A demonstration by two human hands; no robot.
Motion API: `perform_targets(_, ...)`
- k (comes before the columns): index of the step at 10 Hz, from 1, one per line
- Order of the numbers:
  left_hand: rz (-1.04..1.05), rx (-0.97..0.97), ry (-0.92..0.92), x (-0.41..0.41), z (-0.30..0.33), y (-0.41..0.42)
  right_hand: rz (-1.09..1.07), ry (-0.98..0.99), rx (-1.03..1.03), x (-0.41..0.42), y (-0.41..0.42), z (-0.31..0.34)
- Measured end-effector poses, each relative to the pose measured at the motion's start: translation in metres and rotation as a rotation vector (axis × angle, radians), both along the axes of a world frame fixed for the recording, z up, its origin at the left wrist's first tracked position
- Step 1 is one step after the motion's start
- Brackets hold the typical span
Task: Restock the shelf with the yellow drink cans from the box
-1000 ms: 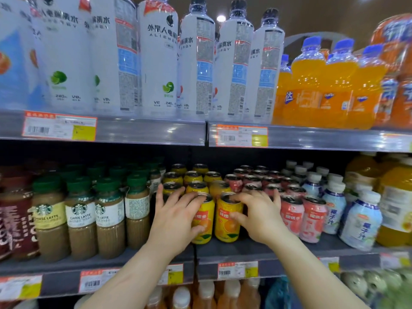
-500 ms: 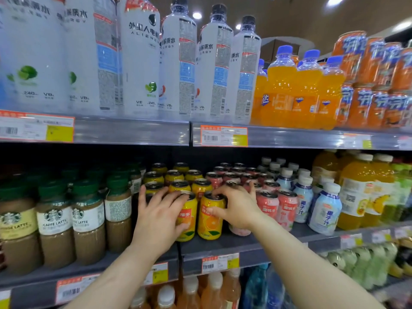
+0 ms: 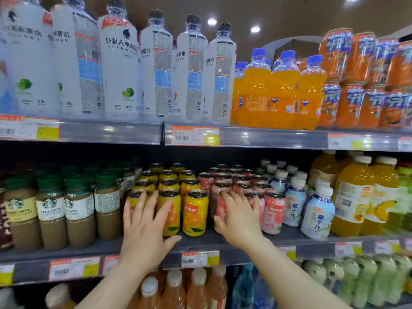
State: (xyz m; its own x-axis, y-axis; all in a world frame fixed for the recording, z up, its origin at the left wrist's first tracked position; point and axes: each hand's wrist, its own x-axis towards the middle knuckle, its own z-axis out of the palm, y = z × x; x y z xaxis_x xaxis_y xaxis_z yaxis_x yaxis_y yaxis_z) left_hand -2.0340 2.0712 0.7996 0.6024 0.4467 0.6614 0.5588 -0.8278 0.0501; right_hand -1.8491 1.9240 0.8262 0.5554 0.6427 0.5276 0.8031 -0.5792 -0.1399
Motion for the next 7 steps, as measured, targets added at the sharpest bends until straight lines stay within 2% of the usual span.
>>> perform_targets(3, 0.069, -0.054, -0.017, 0.006, 0.000, -0.034, 0.168, -0.020, -0.089, 0.015, -0.014, 0.015)
perform_targets(5, 0.061, -0.127, -0.028, 0.011, 0.005, -0.047, 0.179, -0.013, -0.149, 0.022, -0.013, 0.014)
perform_targets(7, 0.032, -0.199, -0.032, 0.014, 0.020, -0.060, 0.204, 0.034, -0.103, 0.002, -0.018, 0.011)
